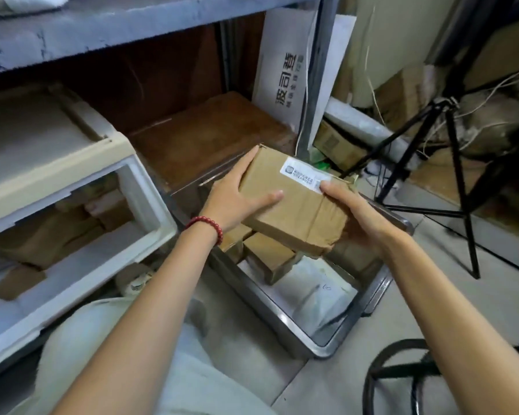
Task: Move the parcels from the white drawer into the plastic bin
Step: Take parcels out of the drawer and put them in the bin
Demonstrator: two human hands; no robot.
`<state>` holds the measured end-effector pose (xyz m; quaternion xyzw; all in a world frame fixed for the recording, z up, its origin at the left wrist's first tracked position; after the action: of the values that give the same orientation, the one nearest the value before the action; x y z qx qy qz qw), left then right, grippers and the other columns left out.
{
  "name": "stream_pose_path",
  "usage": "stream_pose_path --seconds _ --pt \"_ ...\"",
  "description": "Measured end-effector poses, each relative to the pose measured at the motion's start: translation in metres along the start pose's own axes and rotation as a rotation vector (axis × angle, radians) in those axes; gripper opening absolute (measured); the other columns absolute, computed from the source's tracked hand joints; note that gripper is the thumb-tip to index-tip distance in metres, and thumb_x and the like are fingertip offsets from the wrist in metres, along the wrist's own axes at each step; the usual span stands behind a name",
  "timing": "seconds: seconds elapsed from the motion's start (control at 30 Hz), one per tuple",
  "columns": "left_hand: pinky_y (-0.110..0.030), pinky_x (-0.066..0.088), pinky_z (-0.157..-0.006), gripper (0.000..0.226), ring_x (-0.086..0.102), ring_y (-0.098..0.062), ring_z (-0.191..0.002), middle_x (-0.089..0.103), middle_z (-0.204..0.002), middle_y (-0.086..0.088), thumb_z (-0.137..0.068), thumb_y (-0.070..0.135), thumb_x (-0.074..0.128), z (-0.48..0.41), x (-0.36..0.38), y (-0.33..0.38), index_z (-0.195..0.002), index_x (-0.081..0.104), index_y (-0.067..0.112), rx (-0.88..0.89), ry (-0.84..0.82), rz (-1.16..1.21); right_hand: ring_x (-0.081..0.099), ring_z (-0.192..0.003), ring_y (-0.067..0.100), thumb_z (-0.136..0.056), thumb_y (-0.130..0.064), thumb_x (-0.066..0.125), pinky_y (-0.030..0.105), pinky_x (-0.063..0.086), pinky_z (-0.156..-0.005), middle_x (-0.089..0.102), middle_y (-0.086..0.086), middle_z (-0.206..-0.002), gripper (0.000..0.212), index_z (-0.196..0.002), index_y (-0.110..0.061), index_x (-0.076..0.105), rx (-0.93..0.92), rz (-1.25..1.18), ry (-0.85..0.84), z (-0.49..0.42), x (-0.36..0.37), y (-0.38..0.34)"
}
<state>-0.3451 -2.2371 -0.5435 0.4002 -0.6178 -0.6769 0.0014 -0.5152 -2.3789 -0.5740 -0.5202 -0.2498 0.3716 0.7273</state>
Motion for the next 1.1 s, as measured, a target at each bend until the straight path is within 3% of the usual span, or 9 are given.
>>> stream_pose_path --seconds 0.1,0.17,0.27,0.43,0.6,0.73,0.87,1.0,1.1 --pt "-0.031 0.036 -0.103 0.087 0.045 -0.014 -0.123 0.046 -0.141 0.007 -0.071 0.047 0.077 -0.004 0.019 -0.026 -0.144 0.031 0.036 -0.066 -0.004 -0.035 0.053 -0.068 0.018 -0.067 -0.056 0.079 0.034 0.054 -0.058 0.051 0.006 -0.085 0.067 -0.112 -0.012 0.056 0.151 0.043 0.013 0.0 -0.005 0.034" --pt "-0.032 0.036 -0.104 0.088 0.046 -0.017 -0.126 0.048 -0.141 0.005 -0.07 0.046 0.079 -0.005 0.031 -0.042 -0.144 0.033 0.033 -0.117 -0.042 -0.062 0.061 -0.09 0.018 -0.068 -0.051 0.08 0.039 0.059 -0.074 0.056 0.002 -0.106 0.073 -0.125 -0.021 0.046 0.195 0.064 0.117 -0.001 -0.005 0.052" --pt "-0.036 0.038 -0.106 0.088 0.045 -0.021 -0.128 0.045 -0.143 0.003 -0.073 0.045 0.077 -0.008 0.043 -0.063 -0.145 0.03 0.028 -0.189 -0.145 -0.179 0.056 -0.11 0.017 -0.071 -0.053 0.077 0.034 0.056 -0.075 0.049 -0.003 -0.129 0.087 -0.142 -0.029 0.033 0.183 0.21 0.169 -0.005 -0.001 0.068" --pt "-0.042 0.046 -0.096 0.063 0.05 -0.023 -0.124 0.05 -0.139 0.002 -0.087 0.044 0.062 -0.009 0.046 -0.088 -0.141 0.035 0.028 -0.18 -0.254 -0.544 0.057 -0.107 0.022 -0.075 -0.056 0.072 0.038 0.058 -0.076 0.054 0.001 -0.125 0.071 -0.134 -0.024 0.048 0.299 0.264 0.127 -0.021 0.013 0.098" --pt "-0.039 0.046 -0.091 0.051 0.051 -0.021 -0.122 0.054 -0.134 0.004 -0.093 0.038 0.055 0.004 0.048 -0.105 -0.14 0.037 0.028 -0.123 -0.223 -0.627 0.06 -0.103 0.026 -0.073 -0.057 0.073 0.045 0.056 -0.085 0.06 0.007 -0.118 0.067 -0.123 -0.017 0.053 0.458 0.134 0.131 -0.042 0.044 0.143" --pt "-0.035 0.037 -0.098 0.047 0.048 -0.018 -0.122 0.052 -0.135 0.006 -0.095 0.037 0.05 0.013 0.061 -0.119 -0.139 0.038 0.029 -0.064 -0.168 -0.706 0.056 -0.111 0.024 -0.07 -0.05 0.079 0.047 0.051 -0.095 0.056 0.005 -0.125 0.064 -0.117 -0.022 0.045 0.386 0.088 0.196 -0.059 0.058 0.155" --pt "-0.035 0.03 -0.104 0.049 0.043 -0.015 -0.126 0.05 -0.138 0.006 -0.095 0.033 0.048 0.012 0.068 -0.127 -0.142 0.036 0.026 -0.097 -0.082 -0.729 0.043 -0.122 0.024 -0.07 -0.044 0.082 0.036 0.041 -0.106 0.038 0.009 -0.134 0.092 -0.141 -0.016 0.029 0.279 0.384 0.221 -0.062 0.068 0.156" --pt "-0.032 0.028 -0.104 0.048 0.043 -0.013 -0.124 0.05 -0.136 0.006 -0.094 0.029 0.048 0.014 0.067 -0.128 -0.141 0.037 0.025 -0.097 -0.069 -0.741 0.046 -0.118 0.029 -0.076 -0.033 0.078 0.032 0.041 -0.097 0.028 0.01 -0.127 0.092 -0.142 -0.02 0.015 0.177 0.542 0.193 -0.049 0.095 0.178" --pt "-0.031 0.028 -0.104 0.047 0.043 -0.012 -0.124 0.051 -0.135 0.006 -0.095 0.029 0.047 0.015 0.068 -0.128 -0.141 0.038 0.023 -0.099 -0.059 -0.729 0.049 -0.116 0.031 -0.074 -0.03 0.08 0.035 0.043 -0.095 0.025 0.01 -0.13 0.101 -0.145 -0.026 0.009 0.241 0.612 0.186 -0.053 0.1 0.192"
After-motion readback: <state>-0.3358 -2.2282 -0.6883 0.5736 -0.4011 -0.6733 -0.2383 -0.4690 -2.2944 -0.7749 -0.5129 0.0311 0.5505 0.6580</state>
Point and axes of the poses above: each hand's wrist, its own z-axis away from the middle knuckle, its own x-axis out of the palm, y = z × x, the point moved 3 cm from there along -z, towards the middle knuckle
